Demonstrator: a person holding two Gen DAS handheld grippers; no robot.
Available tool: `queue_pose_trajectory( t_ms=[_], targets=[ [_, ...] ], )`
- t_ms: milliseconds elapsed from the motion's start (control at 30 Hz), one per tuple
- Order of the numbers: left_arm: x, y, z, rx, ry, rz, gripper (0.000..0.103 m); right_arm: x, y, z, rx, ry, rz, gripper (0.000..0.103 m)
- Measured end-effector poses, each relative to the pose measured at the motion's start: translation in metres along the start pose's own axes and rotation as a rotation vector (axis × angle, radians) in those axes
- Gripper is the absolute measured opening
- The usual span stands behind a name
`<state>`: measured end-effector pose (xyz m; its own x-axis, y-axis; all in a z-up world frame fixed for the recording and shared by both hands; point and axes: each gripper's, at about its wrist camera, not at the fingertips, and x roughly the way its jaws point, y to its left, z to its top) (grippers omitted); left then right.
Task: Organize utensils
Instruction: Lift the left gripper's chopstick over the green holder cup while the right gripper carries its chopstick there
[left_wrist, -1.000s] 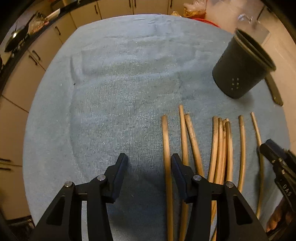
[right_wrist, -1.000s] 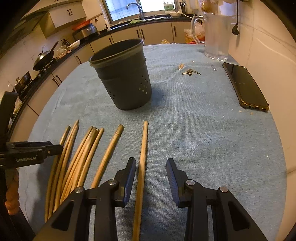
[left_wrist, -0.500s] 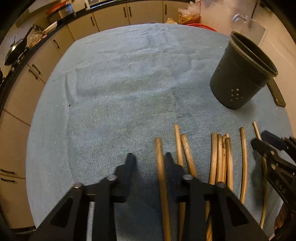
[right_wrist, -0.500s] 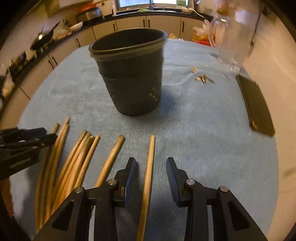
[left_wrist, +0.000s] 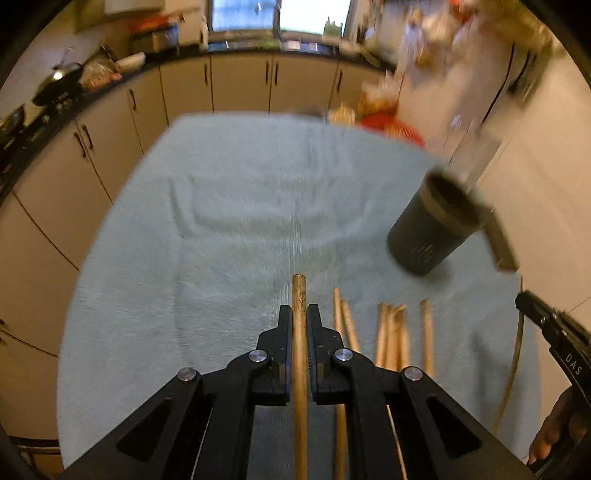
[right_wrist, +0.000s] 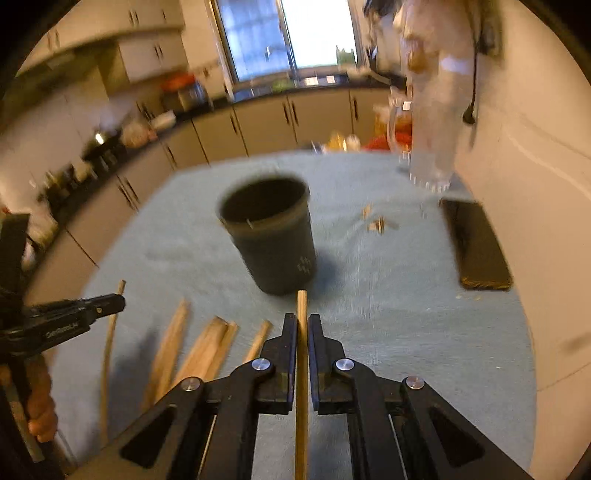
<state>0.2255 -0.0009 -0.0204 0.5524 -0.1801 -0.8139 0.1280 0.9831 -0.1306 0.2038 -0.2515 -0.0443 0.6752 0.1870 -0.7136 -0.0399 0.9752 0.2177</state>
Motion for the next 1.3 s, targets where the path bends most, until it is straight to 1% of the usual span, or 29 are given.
queue_pose_trajectory(
  t_ms=[100, 200, 233, 333, 400, 467, 533, 600, 633, 767, 833, 967, 1200, 1300],
  targets=[
    [-0.035, 0.006, -0.006, -0.013, -0.068, -0.022, 0.007, -0.042, 0.000, -0.002, 0.025, -0.079, 0.012, 0.007],
    [-0.070, 0.004, -0.018, -0.025, -0.139, -0.015, 0.008, -0.078, 0.005, -0.009, 0.025, -0.146, 0.002, 0.007],
    [-0.080, 0.005, -0.027, -0.024, -0.155, -0.012, 0.007, -0.085, 0.004, -0.010, 0.031, -0.164, 0.006, 0.007],
    [-0.095, 0.005, -0.039, -0.014, -0.202, -0.001, 0.007, -0.108, 0.009, -0.016, 0.032, -0.201, 0.010, 0.007],
    [-0.110, 0.005, -0.043, -0.017, -0.230, -0.012, 0.007, -0.121, 0.016, -0.020, 0.024, -0.221, 0.009, 0.007],
    [-0.116, 0.002, -0.044, -0.010, -0.258, -0.016, 0.007, -0.133, 0.022, -0.022, 0.011, -0.247, 0.011, 0.007],
    [-0.122, -0.001, -0.044, -0.005, -0.267, 0.000, 0.007, -0.144, 0.024, -0.024, 0.003, -0.260, 0.015, 0.007],
    [-0.130, -0.003, -0.041, -0.004, -0.277, -0.007, 0.007, -0.150, 0.026, -0.023, 0.000, -0.271, 0.020, 0.007],
    [-0.136, -0.005, -0.038, -0.003, -0.294, -0.019, 0.007, -0.152, 0.026, -0.021, -0.003, -0.277, 0.022, 0.007],
    [-0.148, -0.014, -0.024, 0.023, -0.357, -0.024, 0.007, -0.161, 0.026, -0.011, -0.009, -0.307, 0.031, 0.007],
    [-0.151, -0.016, -0.016, 0.024, -0.379, -0.028, 0.007, -0.164, 0.026, -0.006, -0.014, -0.324, 0.033, 0.007],
    [-0.156, -0.019, 0.006, 0.013, -0.456, -0.046, 0.007, -0.164, 0.027, 0.011, -0.030, -0.344, 0.043, 0.007],
    [-0.142, -0.027, 0.066, -0.024, -0.531, -0.113, 0.007, -0.166, 0.024, 0.056, -0.052, -0.389, 0.050, 0.007],
    [-0.130, -0.038, 0.091, -0.026, -0.550, -0.116, 0.007, -0.163, 0.019, 0.077, -0.043, -0.406, 0.068, 0.007]
  ],
)
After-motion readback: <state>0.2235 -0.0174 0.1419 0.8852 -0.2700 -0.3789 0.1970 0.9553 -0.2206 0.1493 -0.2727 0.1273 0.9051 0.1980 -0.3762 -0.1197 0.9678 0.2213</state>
